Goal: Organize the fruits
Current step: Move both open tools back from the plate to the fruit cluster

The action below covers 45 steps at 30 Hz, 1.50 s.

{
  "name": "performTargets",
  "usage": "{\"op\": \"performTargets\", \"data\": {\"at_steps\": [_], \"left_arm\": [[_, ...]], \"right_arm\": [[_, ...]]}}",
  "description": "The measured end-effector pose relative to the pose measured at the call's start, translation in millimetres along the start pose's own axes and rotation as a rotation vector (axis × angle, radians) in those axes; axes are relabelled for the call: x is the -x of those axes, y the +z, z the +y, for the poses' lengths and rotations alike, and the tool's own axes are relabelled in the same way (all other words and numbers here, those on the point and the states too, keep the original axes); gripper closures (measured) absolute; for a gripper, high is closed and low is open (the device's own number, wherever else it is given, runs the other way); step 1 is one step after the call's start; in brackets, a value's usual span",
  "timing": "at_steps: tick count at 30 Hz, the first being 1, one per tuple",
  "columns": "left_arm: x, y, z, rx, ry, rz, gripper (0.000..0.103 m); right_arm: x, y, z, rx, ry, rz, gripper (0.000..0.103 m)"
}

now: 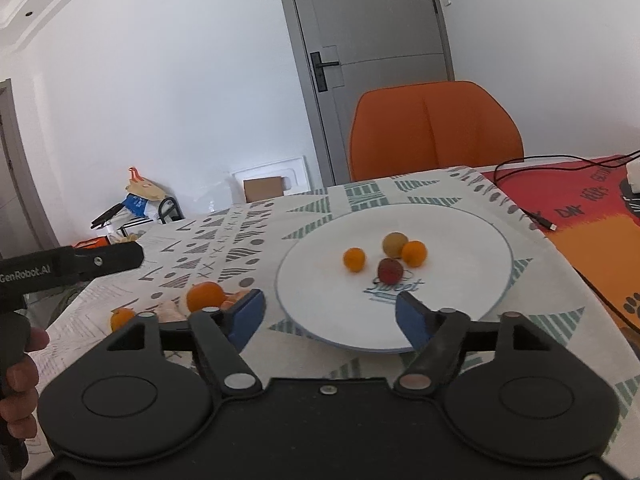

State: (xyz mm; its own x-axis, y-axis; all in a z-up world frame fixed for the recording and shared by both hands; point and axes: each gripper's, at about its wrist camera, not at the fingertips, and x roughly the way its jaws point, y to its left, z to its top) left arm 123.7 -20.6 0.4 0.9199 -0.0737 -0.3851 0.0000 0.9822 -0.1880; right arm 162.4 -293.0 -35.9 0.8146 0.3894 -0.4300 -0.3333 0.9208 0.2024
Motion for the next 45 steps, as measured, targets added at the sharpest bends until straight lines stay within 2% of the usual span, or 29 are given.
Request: {"op": "performTargets", "data": {"at_steps": [5,8,22,33,45], "left_arm": [[10,0,12,-0.003,0.03,-0.012,0.007],[16,-1,19,0.009,0.038,-0.019,0.005],[33,-5,58,0.061,0.115,-0.001,0.003],[27,-16,78,0.1,0.116,0.023,0.005],[3,-27,85,0.128,0.099,0.083,0.031]], "right_arm": [[2,-1,10,0.014,0.022,-0.011,0.012],[2,-1,18,0.026,0.046,-0.012,0.001],[-4,-6,41,0.055,0.113,0.006,0.0],[-19,-11,49,0.059,0.134,0.068,0.026],[-47,-17,55,0.058,0.141,0.145,0.051]]}}
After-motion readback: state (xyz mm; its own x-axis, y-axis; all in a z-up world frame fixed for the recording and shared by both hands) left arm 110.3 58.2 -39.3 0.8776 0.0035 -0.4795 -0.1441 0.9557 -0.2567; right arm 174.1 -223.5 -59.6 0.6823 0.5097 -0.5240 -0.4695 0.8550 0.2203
